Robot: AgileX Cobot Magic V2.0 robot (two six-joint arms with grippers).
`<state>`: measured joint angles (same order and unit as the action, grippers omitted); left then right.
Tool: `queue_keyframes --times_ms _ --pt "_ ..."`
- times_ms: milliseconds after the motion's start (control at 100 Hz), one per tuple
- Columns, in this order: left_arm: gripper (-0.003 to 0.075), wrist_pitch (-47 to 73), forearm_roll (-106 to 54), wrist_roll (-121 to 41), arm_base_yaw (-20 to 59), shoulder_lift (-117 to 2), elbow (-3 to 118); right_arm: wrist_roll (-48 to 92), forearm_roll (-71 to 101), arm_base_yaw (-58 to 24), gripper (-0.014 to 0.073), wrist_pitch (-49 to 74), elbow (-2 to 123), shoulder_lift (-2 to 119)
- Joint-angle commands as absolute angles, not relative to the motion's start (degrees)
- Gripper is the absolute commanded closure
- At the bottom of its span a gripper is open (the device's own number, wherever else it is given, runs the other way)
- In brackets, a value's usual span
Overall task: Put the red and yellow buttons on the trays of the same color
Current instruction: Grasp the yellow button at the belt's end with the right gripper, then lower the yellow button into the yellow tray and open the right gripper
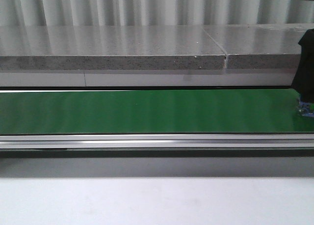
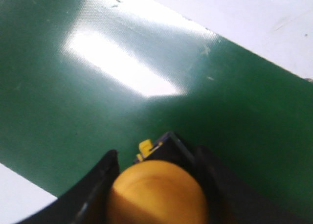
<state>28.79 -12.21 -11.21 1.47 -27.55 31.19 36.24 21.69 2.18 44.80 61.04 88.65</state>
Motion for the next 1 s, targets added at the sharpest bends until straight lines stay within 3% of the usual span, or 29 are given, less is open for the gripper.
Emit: queue_keyframes --times_ms 0,90,330,730,990 --pt "0.074 24.8 -13.2 -11.2 2.0 -27.8 32.8 36.4 23.2 2.3 0.0371 44.3 62.7 86.9" --pt "0.074 24.8 -13.2 -11.2 2.0 -27.8 32.8 34.9 23.0 2.4 0.0426 46.0 63.0 86.7" --pt "0.074 24.8 -13.2 -11.2 2.0 -27.8 32.8 26.8 17.3 5.9 0.043 50.4 65.3 81.5" --pt "0.074 24.8 -13.2 -11.2 2.0 -27.8 32.8 10.2 5.5 25.7 0.043 53.8 65.3 70.4" --pt "0.074 24.8 -13.2 -11.2 2.0 -27.8 32.8 7.2 4.4 31.3 0.043 52.6 59.2 70.2"
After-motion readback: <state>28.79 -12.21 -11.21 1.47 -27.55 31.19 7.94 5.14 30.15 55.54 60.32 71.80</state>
